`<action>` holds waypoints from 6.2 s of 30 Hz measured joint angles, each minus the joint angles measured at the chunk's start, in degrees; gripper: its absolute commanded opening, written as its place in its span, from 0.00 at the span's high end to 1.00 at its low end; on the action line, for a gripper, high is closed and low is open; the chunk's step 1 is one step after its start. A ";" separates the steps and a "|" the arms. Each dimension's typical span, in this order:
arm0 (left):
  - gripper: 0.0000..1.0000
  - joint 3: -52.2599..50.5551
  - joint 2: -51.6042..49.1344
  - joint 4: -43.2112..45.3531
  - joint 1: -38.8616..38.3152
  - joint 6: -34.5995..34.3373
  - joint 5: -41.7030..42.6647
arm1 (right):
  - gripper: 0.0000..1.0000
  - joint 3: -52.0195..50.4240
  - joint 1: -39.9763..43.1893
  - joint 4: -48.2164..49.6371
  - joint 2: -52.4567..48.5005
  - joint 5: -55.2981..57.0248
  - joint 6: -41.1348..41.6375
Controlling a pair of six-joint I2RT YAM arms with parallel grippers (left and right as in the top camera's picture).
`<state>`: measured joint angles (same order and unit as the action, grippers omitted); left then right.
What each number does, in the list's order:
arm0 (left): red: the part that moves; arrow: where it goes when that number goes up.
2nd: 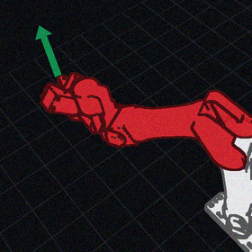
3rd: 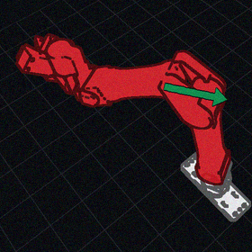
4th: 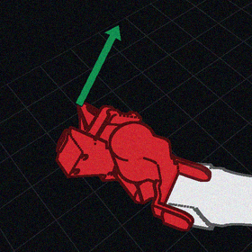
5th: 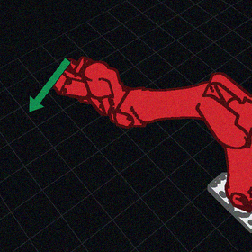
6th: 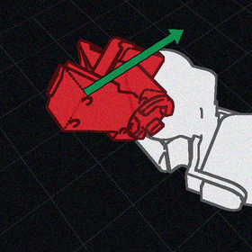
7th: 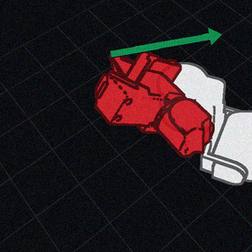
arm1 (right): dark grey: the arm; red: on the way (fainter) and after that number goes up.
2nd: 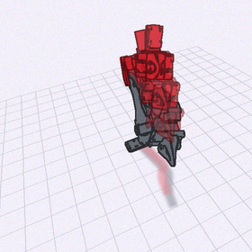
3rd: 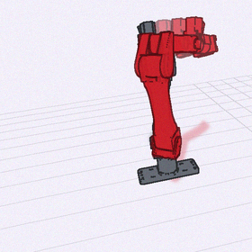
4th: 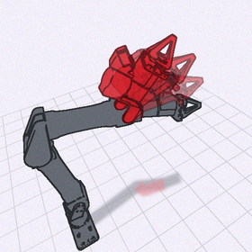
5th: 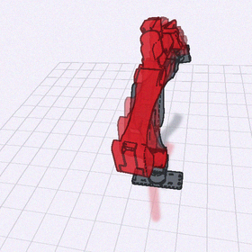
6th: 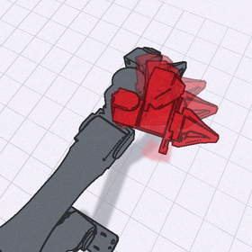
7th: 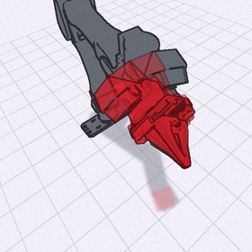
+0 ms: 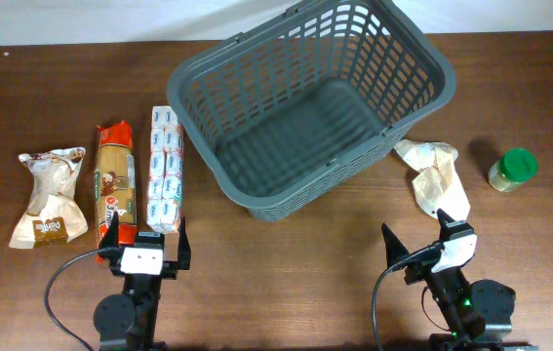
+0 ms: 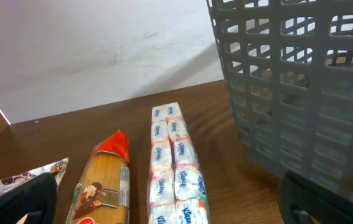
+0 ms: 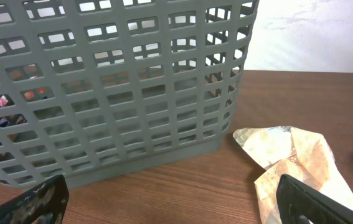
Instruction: Pack container
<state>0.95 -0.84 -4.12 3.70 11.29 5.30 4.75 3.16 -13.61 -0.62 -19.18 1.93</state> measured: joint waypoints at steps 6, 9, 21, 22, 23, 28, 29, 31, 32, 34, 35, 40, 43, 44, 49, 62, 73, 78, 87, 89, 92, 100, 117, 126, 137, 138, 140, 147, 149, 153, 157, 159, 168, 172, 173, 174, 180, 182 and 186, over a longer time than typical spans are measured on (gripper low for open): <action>0.01 -0.02 0.00 0.00 0.00 0.00 0.00 | 0.01 0.00 0.00 0.00 0.00 0.00 0.00; 0.01 0.00 0.00 0.00 0.00 0.00 0.00 | 0.01 0.00 0.00 0.00 0.00 0.00 0.02; 0.01 -0.02 0.00 0.00 0.00 0.00 0.00 | 0.01 0.00 0.00 0.00 0.00 0.00 0.02; 0.01 -0.02 0.00 0.00 0.00 0.00 0.00 | 0.01 0.00 0.00 0.00 0.00 0.00 0.00; 0.01 -0.02 0.00 0.00 0.00 0.00 0.00 | 0.01 0.00 0.00 0.00 0.00 0.00 0.00; 0.01 -0.02 0.00 0.00 0.00 0.00 0.00 | 0.01 0.00 0.00 0.00 0.00 0.00 0.00; 0.01 0.00 0.00 0.00 0.00 0.00 0.00 | 0.01 0.00 0.00 0.00 0.00 0.00 0.02; 0.01 -0.02 0.00 0.00 0.00 0.00 0.00 | 0.01 0.00 0.00 0.00 0.00 0.00 0.02; 0.01 -0.02 0.00 0.00 0.00 -0.02 0.04 | 0.01 0.00 0.00 0.00 0.00 0.00 -0.02; 0.01 -0.02 -0.02 0.02 0.00 -2.40 0.35 | 0.01 0.00 0.00 0.00 0.00 0.00 0.00; 0.01 0.00 -0.17 0.04 0.00 -4.15 0.48 | 0.01 0.00 0.00 0.00 0.00 0.00 0.02; 0.01 -0.02 -2.19 0.46 0.00 -16.72 5.57 | 0.01 0.00 0.00 0.04 0.00 0.00 -0.02; 0.01 -0.02 -2.19 0.63 0.00 -20.09 8.52 | 0.01 0.00 0.00 0.00 0.00 0.00 -0.02; 0.01 0.00 -2.19 0.70 0.00 -21.88 10.10 | 0.01 0.00 0.00 -0.02 0.00 -0.07 0.02; 0.01 0.94 -2.27 0.15 0.00 -26.88 17.73 | 0.01 1.95 0.00 -3.41 -0.13 -2.99 -0.07; 0.01 41.20 -27.21 -29.11 0.02 -16.39 17.64 | 0.01 46.42 -0.11 -40.61 -29.22 2.12 -12.26; 0.01 100.00 -69.53 -66.69 0.00 -8.46 19.17 | 0.01 104.80 -0.17 -72.26 -70.31 3.76 -12.33; 0.66 109.22 -72.46 -69.99 0.00 -8.09 20.37 | 0.26 110.29 -0.17 -69.18 -73.88 1.51 -8.52; 0.98 109.59 -72.02 -79.30 -7.17 -7.85 17.68 | 0.96 110.64 -0.17 -66.05 -78.36 1.66 3.85; 0.98 109.59 -72.02 -81.72 -11.98 -7.82 13.84 | 0.96 110.66 -0.17 -66.03 -80.02 1.73 6.64; 0.98 109.59 -72.02 -82.75 -20.39 -7.06 8.92 | 0.96 111.75 -0.17 -64.43 -83.62 1.73 9.94; 0.98 109.74 -73.92 -83.58 -35.80 -4.61 1.27 | 0.96 119.97 -1.18 -62.60 -94.95 1.73 11.56; 0.98 109.39 -93.09 -85.24 -52.35 -4.42 -2.40 | 0.96 120.26 -4.94 -60.24 -104.24 1.73 8.50; 0.98 108.91 -96.74 -83.19 -52.35 -4.37 -7.43 | 0.96 119.40 -5.03 -62.20 -105.31 3.21 8.11; 0.98 104.98 -96.78 -82.42 -51.21 -4.35 -10.32 | 0.96 115.65 -5.03 -66.86 -105.50 5.42 5.66; 0.98 103.67 -96.78 -82.36 -50.82 -4.35 -10.29 | 0.96 115.65 -5.03 -67.06 -105.53 5.42 5.44; 0.98 99.97 -96.80 -81.05 -49.92 -4.35 -10.36 | 0.96 115.65 -5.03 -68.30 -105.53 5.40 4.90; 0.98 95.89 -95.58 -77.90 -49.59 -3.76 -12.83 | 0.96 115.67 -6.34 -71.36 -105.50 5.40 0.66; 0.98 95.78 -95.49 -77.00 -49.59 -4.20 -13.05 | 0.96 115.67 -7.50 -71.76 -105.50 5.42 0.15; 0.98 94.86 -95.60 -75.56 -49.31 -6.38 -13.29 | 0.96 115.67 -9.51 -72.46 -105.53 5.44 -0.52; 0.98 94.33 -95.49 -75.12 -47.91 -7.87 -13.25 | 0.96 115.67 -11.02 -72.74 -105.50 6.27 -0.70; 0.98 94.14 -94.57 -74.69 -46.77 -8.31 -13.27 | 0.96 115.67 -11.10 -72.78 -105.50 6.88 -0.70; 0.98 94.12 -86.71 -74.29 -40.11 -9.38 -13.70 | 0.96 115.67 -11.10 -74.75 -105.50 7.50 -0.66; 0.98 94.12 -86.68 -74.14 -37.22 -9.38 -13.75 | 0.96 115.65 -11.10 -77.00 -105.50 7.58 -0.68; 0.98 94.12 -86.68 -74.07 -36.70 -9.38 -13.73 | 0.96 115.65 -11.13 -77.53 -105.53 7.61 -0.63; 0.98 94.12 -86.68 -74.01 -36.39 -9.38 -13.73 | 0.96 115.65 -11.19 -77.79 -105.50 7.58 -0.66; 0.98 94.12 -86.68 -72.61 -32.63 -9.09 -13.73 | 0.96 115.65 -16.22 -77.79 -105.50 7.85 -0.66; 0.98 94.12 -86.68 -72.35 -31.23 -8.72 -13.73 | 0.96 115.65 -17.62 -77.66 -105.50 8.00 -0.66; 0.92 94.25 -86.49 -74.07 -28.81 -8.07 -13.77 | 0.96 115.67 -17.53 -75.95 -105.50 9.84 -0.66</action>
<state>95.20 -87.33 -78.19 -25.10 3.22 -8.47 120.42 -14.37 -89.56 -106.13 -9.34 1.28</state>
